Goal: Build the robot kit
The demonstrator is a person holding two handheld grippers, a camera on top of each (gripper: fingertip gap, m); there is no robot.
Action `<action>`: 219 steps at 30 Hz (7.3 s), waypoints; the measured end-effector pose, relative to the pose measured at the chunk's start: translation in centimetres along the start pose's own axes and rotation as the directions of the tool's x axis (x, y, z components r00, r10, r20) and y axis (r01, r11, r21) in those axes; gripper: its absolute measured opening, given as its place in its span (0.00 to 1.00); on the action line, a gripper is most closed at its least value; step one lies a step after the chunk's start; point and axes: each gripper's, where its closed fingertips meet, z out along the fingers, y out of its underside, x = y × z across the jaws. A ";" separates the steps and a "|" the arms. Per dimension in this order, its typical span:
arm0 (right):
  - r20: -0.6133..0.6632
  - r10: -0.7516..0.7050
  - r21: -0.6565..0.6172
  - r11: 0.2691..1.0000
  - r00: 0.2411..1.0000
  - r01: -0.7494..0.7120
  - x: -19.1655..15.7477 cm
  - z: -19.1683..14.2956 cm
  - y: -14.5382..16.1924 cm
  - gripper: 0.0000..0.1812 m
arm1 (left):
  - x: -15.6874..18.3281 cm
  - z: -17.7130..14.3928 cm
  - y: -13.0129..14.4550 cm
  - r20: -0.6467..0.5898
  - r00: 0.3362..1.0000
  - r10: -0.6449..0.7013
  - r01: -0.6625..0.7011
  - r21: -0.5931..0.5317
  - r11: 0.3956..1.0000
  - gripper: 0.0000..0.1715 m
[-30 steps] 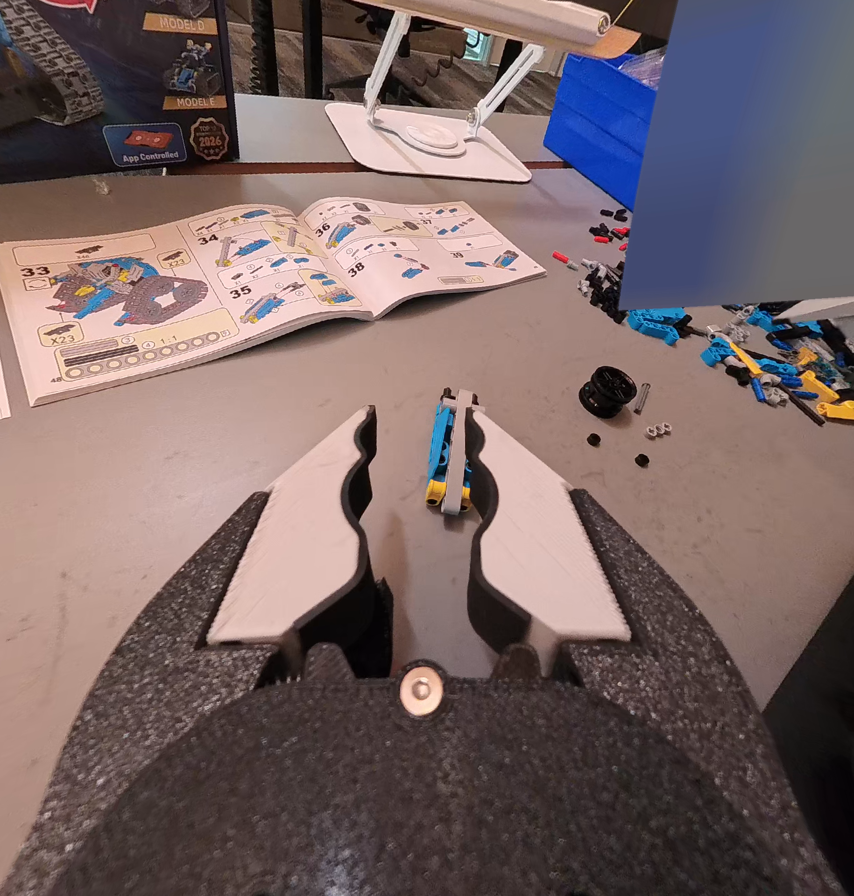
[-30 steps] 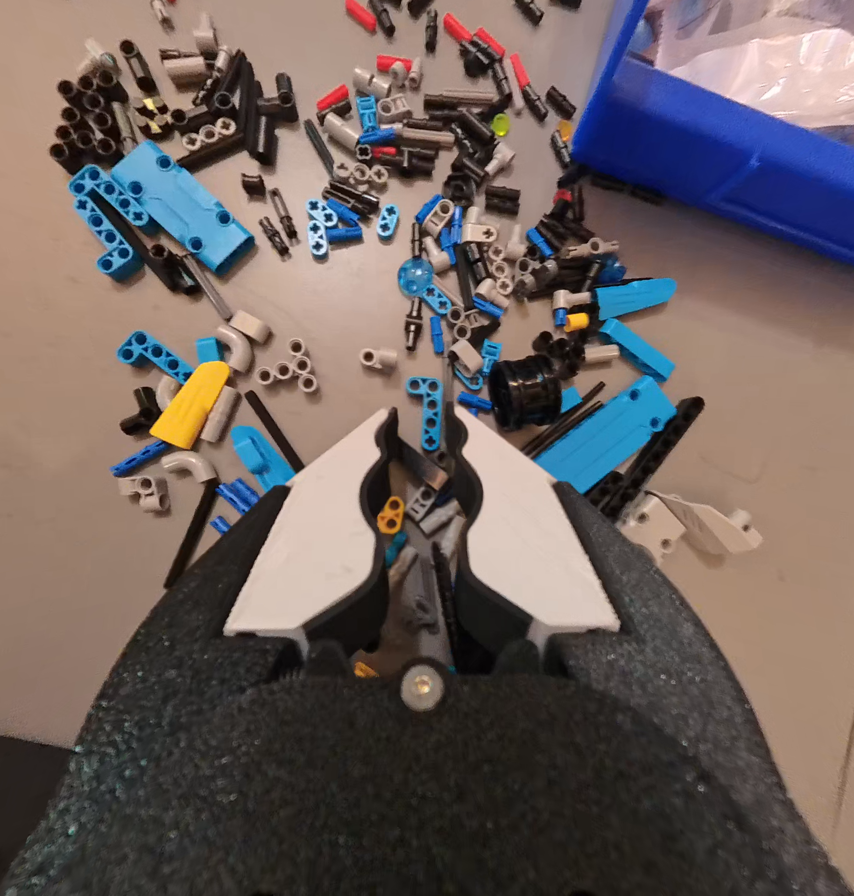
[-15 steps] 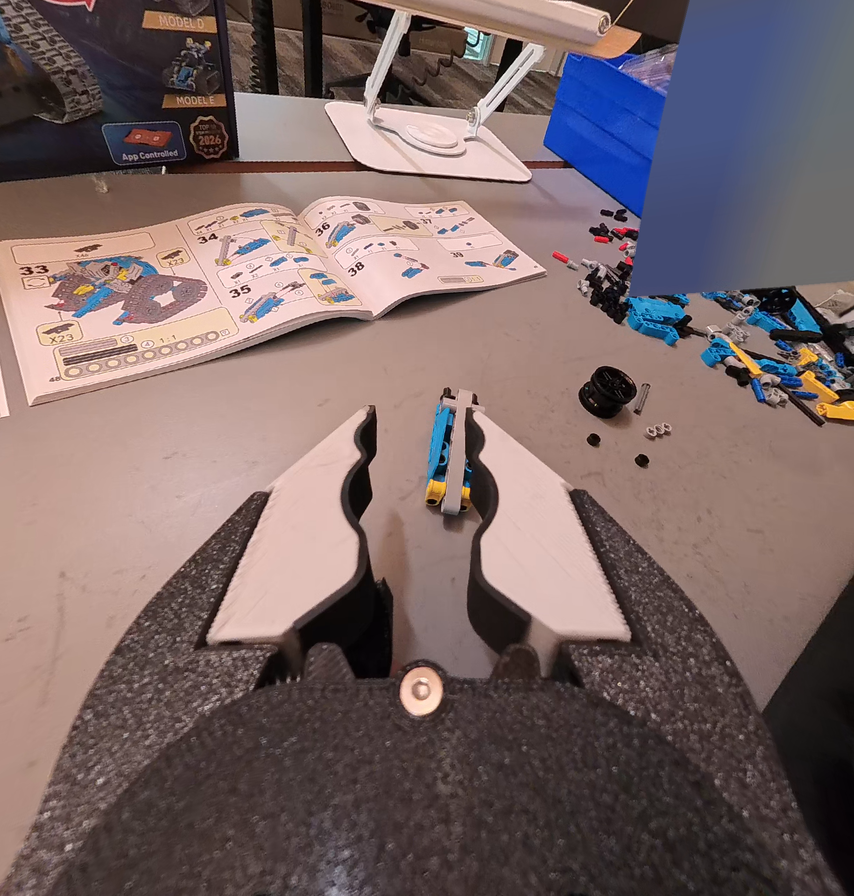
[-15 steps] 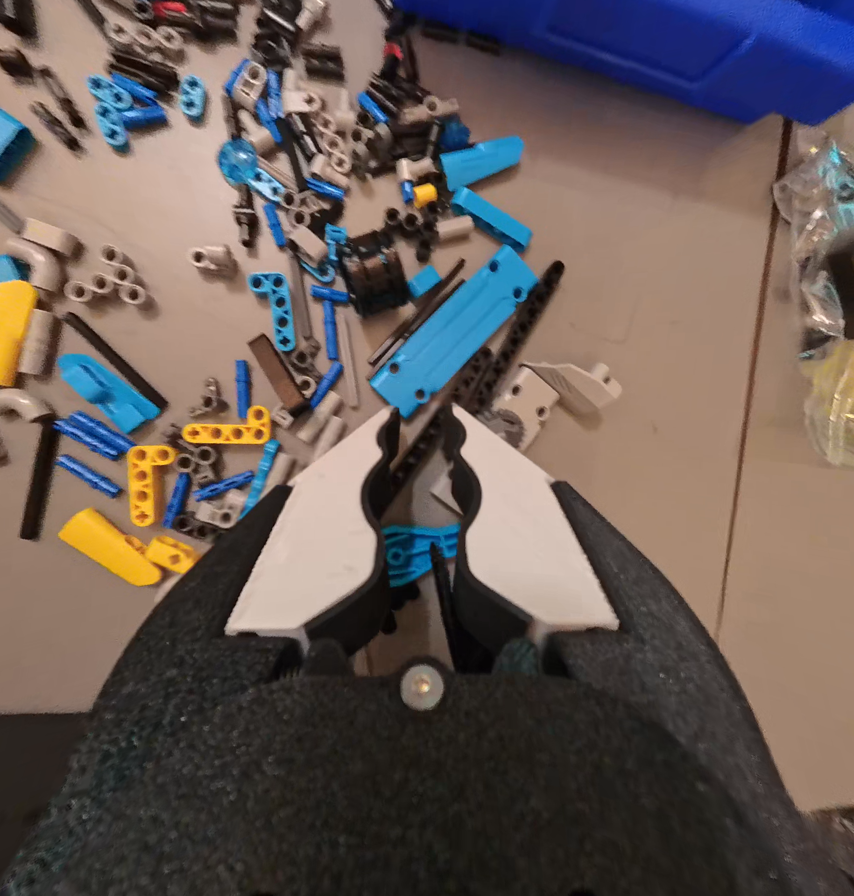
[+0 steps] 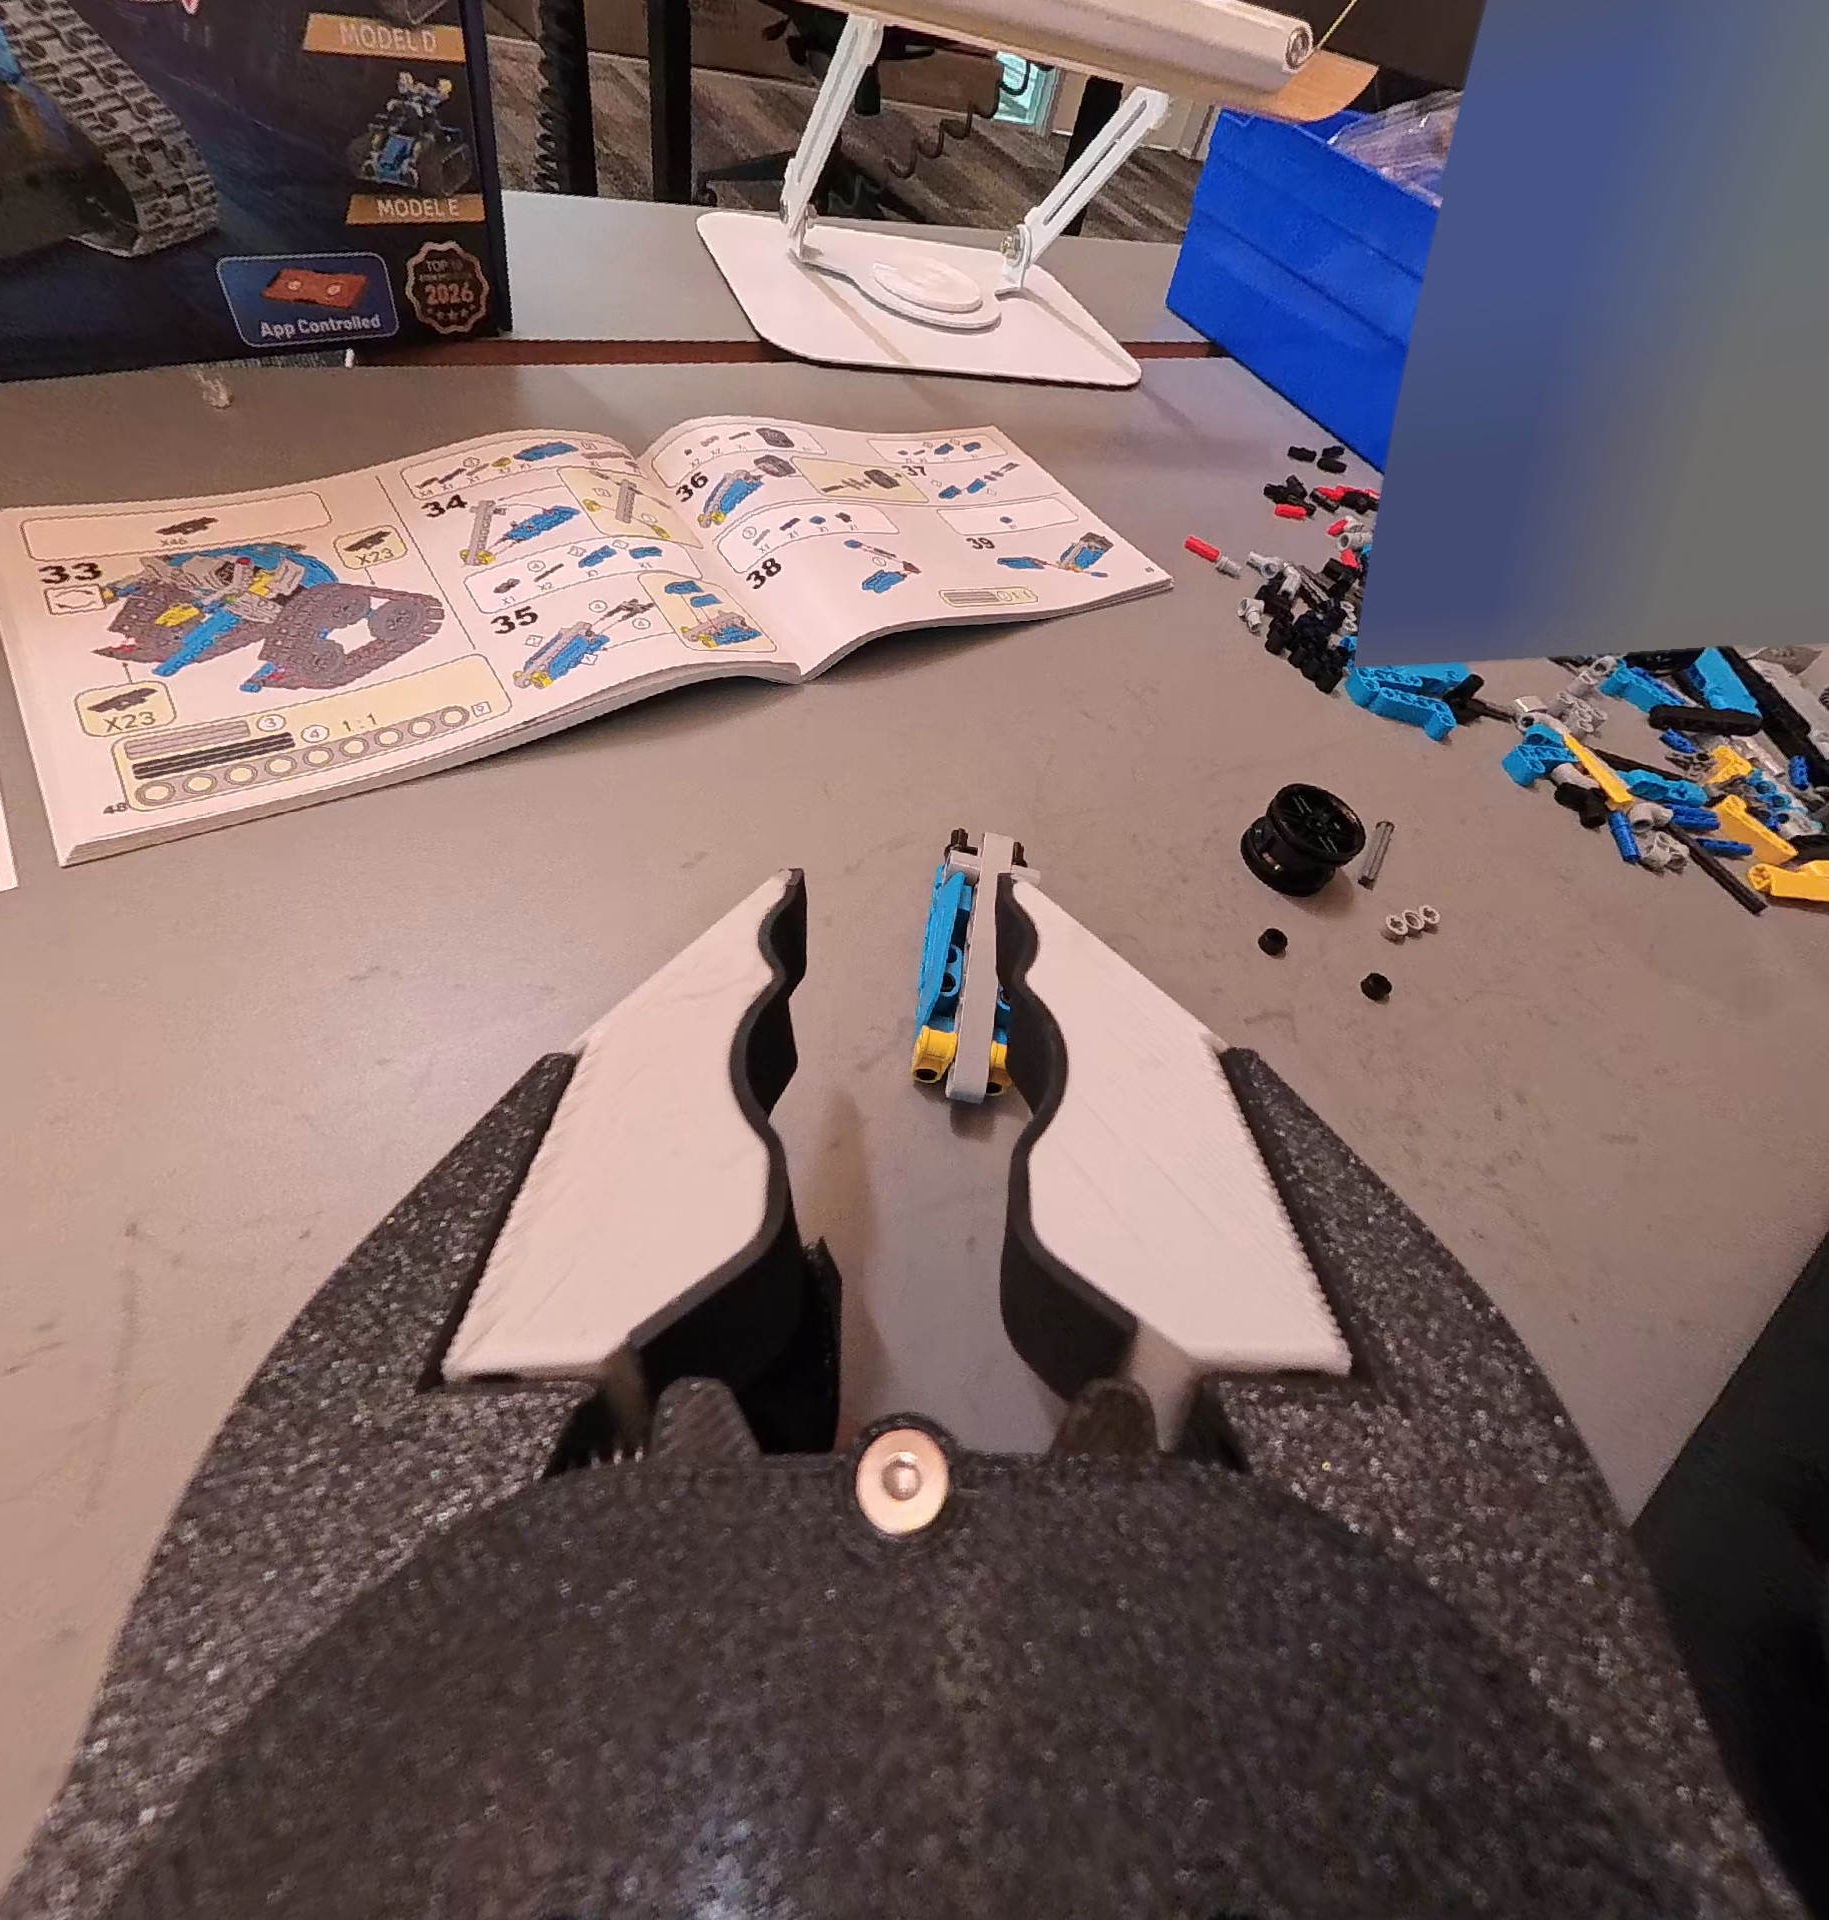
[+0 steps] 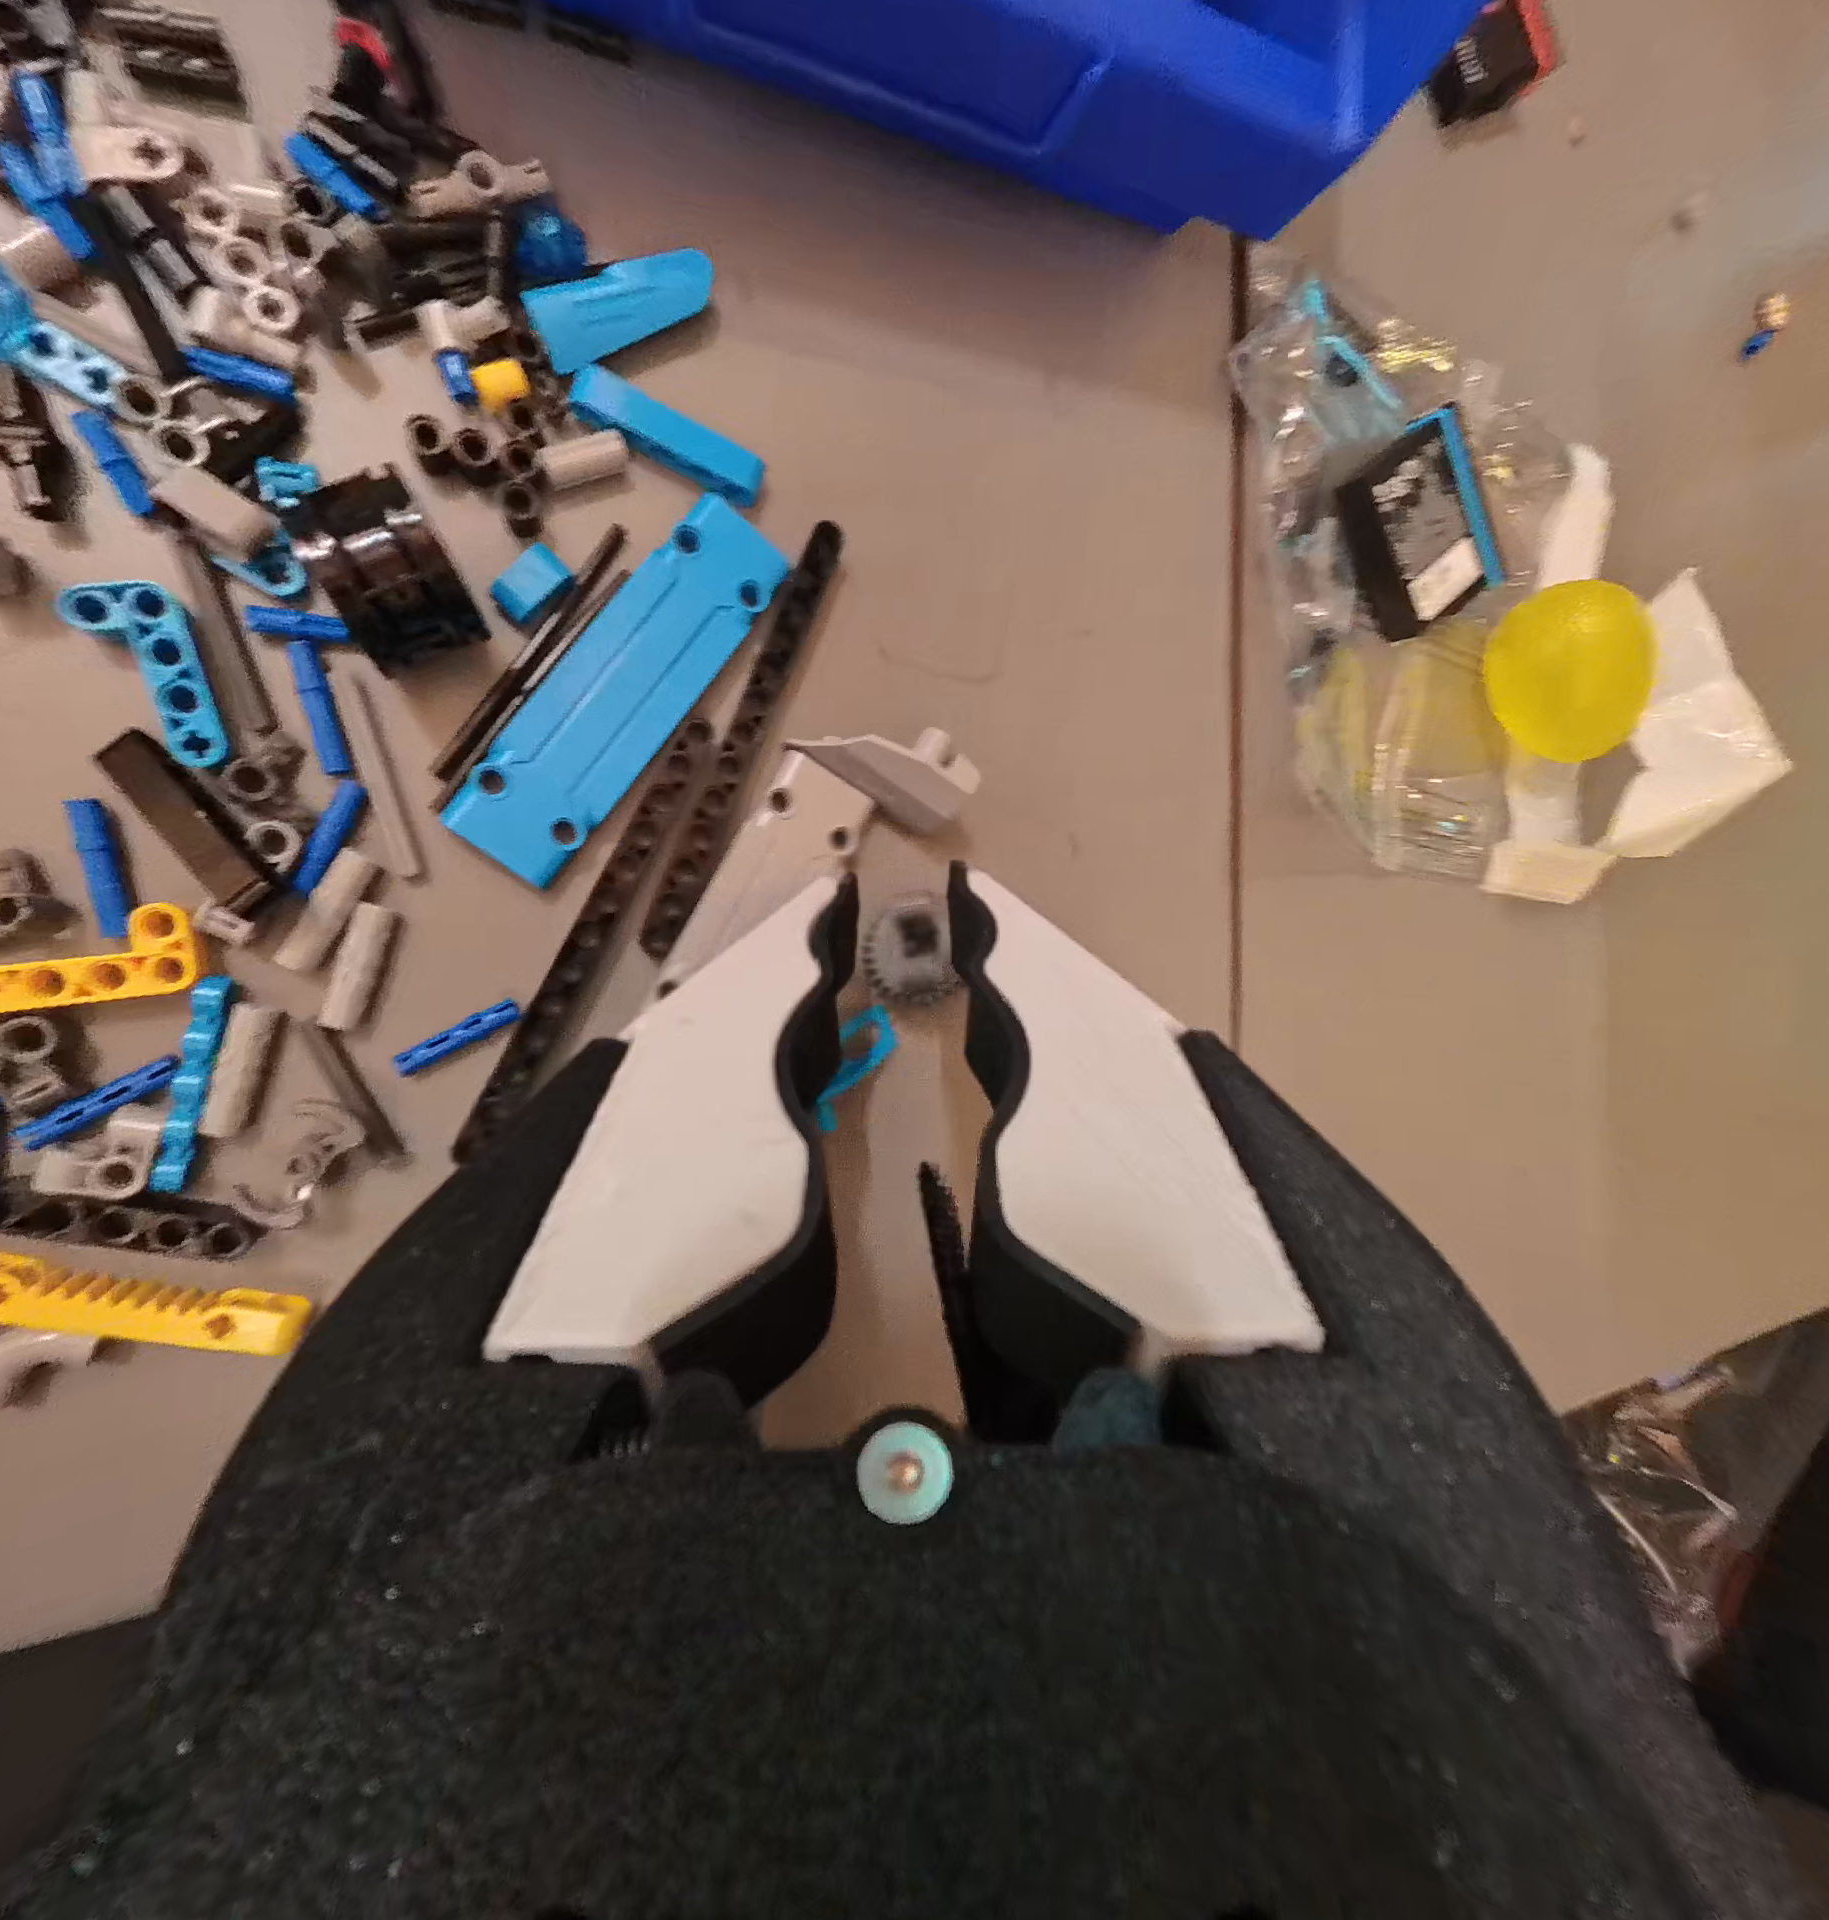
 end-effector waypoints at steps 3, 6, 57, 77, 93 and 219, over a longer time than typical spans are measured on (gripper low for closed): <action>-0.010 0.038 0.025 0.999 0.999 -0.037 1.1 -0.7 -0.7 0.10 | 0.0 0.0 0.0 0.000 1.000 0.000 0.000 0.000 1.000 0.21; 0.051 0.060 0.061 0.996 0.997 -0.063 0.3 -1.1 -1.8 0.10 | 0.0 0.0 0.0 0.000 1.000 0.001 -0.001 -0.001 1.000 0.21; 0.539 -0.129 0.070 0.992 0.832 0.109 -11.8 5.1 -9.6 0.06 | -0.2 -0.1 -0.1 -0.021 0.998 -0.054 0.054 0.004 0.999 0.21; 0.735 -0.424 0.344 0.905 0.529 0.249 -27.7 -11.2 -8.5 0.02 | -0.2 -0.5 -0.6 -0.006 1.000 -0.026 0.027 0.046 0.999 0.21; 0.643 -0.633 0.532 0.774 0.431 0.344 -33.2 -17.6 -10.2 0.14 | -0.8 -1.2 -0.7 0.063 0.998 -0.003 -0.002 0.066 0.998 0.21; 0.674 -0.627 0.525 0.778 0.391 0.344 -34.7 -8.9 -4.0 0.03 | -0.8 -0.6 0.0 0.088 0.994 0.063 -0.064 0.008 0.998 0.19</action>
